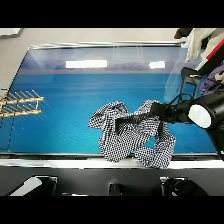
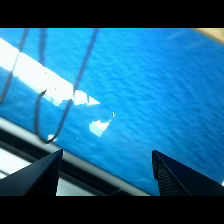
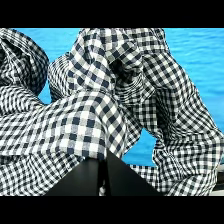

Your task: Fold the clothes and pants, and hang the long-sleeved shirts on hangers.

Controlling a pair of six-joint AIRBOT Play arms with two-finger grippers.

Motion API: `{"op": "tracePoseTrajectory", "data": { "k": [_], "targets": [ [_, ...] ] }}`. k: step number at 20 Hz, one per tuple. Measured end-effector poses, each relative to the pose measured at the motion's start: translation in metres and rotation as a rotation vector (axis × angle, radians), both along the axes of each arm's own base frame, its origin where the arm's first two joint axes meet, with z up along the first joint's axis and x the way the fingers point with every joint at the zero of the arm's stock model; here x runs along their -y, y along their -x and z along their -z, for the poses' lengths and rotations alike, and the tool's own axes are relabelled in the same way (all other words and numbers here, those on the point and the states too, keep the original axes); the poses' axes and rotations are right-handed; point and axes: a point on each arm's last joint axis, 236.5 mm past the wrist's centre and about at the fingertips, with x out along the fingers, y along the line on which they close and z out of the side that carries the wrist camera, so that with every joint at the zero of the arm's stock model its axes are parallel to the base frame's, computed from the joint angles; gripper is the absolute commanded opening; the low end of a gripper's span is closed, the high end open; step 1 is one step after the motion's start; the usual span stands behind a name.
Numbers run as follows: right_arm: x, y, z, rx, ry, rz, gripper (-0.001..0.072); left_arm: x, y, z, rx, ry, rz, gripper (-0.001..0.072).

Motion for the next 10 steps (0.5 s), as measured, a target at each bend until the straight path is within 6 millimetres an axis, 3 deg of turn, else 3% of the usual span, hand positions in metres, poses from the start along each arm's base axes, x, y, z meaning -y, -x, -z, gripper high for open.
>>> {"op": "tracePoseTrajectory", "data": {
  "k": [4, 10],
  "targets": [
    [0.0, 0.0, 0.0, 0.001, 0.002, -0.003, 0.0026, -0.022, 0.032, 0.026, -0.012, 0.011, -0.029, 0.0621],
    [0.001, 0.0, 0.0, 0.003, 0.013, -0.019, 0.0026, -0.036, 0.033, 0.057, -0.018, -0.019, 0.015, 0.062]
  ]
}}
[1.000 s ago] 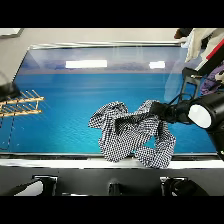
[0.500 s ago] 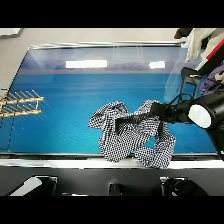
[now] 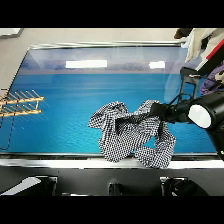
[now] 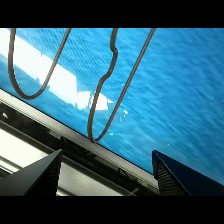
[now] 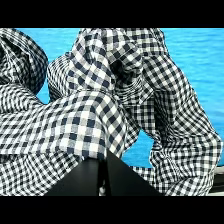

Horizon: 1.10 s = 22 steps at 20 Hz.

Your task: Fold the clothes and pants, and hang the long-sleeved shirts on hangers.

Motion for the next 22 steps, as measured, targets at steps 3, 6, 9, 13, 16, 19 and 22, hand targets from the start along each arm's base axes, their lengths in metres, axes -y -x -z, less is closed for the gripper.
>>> {"op": "tracePoseTrajectory", "data": {
  "k": [3, 6, 9, 13, 16, 19, 22],
  "targets": [
    [0.003, -0.001, 0.0, 0.006, 0.014, 0.001, 0.0026, -0.003, -0.007, 0.015, -0.004, 0.007, 0.017, 0.0619],
    [0.006, -0.002, -0.001, 0.011, 0.026, 0.004, 0.0026, 0.001, -0.017, 0.031, -0.019, 0.026, 0.071, 0.0615],
    [0.008, -0.002, -0.001, 0.01, 0.035, 0.005, 0.0026, 0.008, -0.025, 0.047, -0.038, 0.049, 0.123, 0.0615],
    [0.011, 0.002, 0.001, -0.008, 0.046, 0.01, 0.0027, 0.012, -0.029, 0.061, -0.054, 0.073, 0.15, 0.0614],
    [0.012, 0.004, 0.002, -0.019, 0.051, 0.012, 0.0027, 0.013, -0.031, 0.063, -0.051, 0.077, 0.154, 0.0613],
    [0.013, 0.005, 0.003, -0.025, 0.054, 0.014, 0.0027, 0.017, -0.035, 0.052, -0.026, 0.073, 0.158, 0.0612],
    [0.014, 0.006, 0.003, -0.027, 0.057, 0.015, 0.0027, 0.02, -0.036, 0.047, -0.018, 0.07, 0.167, 0.0605]
  ]
}}
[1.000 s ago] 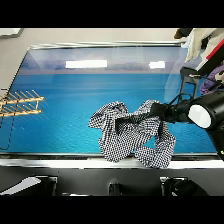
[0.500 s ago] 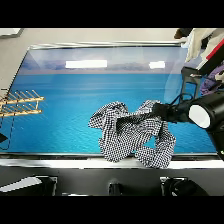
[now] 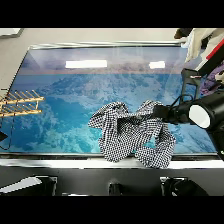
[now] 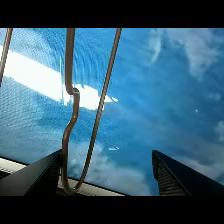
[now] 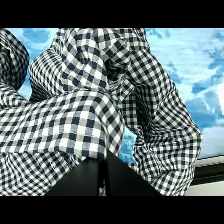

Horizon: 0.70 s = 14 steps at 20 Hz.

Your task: Fold the clothes and pants, and hang the long-sleeved shirts on hangers.

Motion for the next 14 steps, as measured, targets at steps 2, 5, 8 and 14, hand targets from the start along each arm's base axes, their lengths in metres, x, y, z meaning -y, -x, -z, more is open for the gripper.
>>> {"op": "tracePoseTrajectory", "data": {
  "k": [2, 5, 8, 14],
  "targets": [
    [0.0, 0.0, 0.0, -0.002, 0.001, 0.001, 0.0027, 0.005, 0.001, 0.004, -0.008, 0.019, 0.009, 0.0605],
    [0.0, 0.001, 0.0, -0.002, 0.002, 0.001, 0.0027, 0.008, 0.003, 0.012, -0.022, 0.035, 0.022, 0.06],
    [0.001, 0.0, 0.0, -0.002, 0.004, 0.003, 0.0027, 0.009, 0.009, 0.021, -0.052, 0.043, 0.036, 0.0598],
    [0.002, 0.001, 0.0, -0.003, 0.006, 0.004, 0.0027, 0.01, 0.015, 0.035, -0.093, 0.064, 0.052, 0.0598]
  ]
}}
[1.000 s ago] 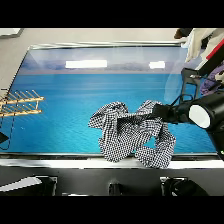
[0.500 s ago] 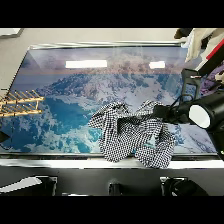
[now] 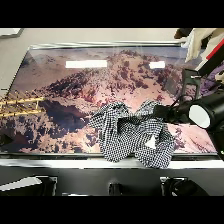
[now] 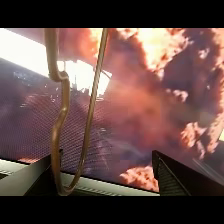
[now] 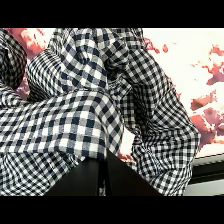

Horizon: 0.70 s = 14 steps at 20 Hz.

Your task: Fold the clothes and pants, and hang the long-sleeved shirts on hangers.

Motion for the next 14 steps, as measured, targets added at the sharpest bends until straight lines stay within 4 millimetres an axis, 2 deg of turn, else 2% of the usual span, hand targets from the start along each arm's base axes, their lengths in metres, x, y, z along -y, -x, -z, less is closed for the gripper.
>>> {"op": "tracePoseTrajectory", "data": {
  "k": [8, 14],
  "targets": [
    [0.0, 0.0, 0.0, 0.001, -0.001, 0.0, 0.0027, -0.004, 0.016, 0.012, -0.075, -0.013, 0.035, 0.0595],
    [0.0, 0.0, 0.0, 0.002, 0.0, -0.001, 0.0027, -0.004, 0.017, 0.022, -0.095, -0.005, 0.047, 0.0595]
  ]
}}
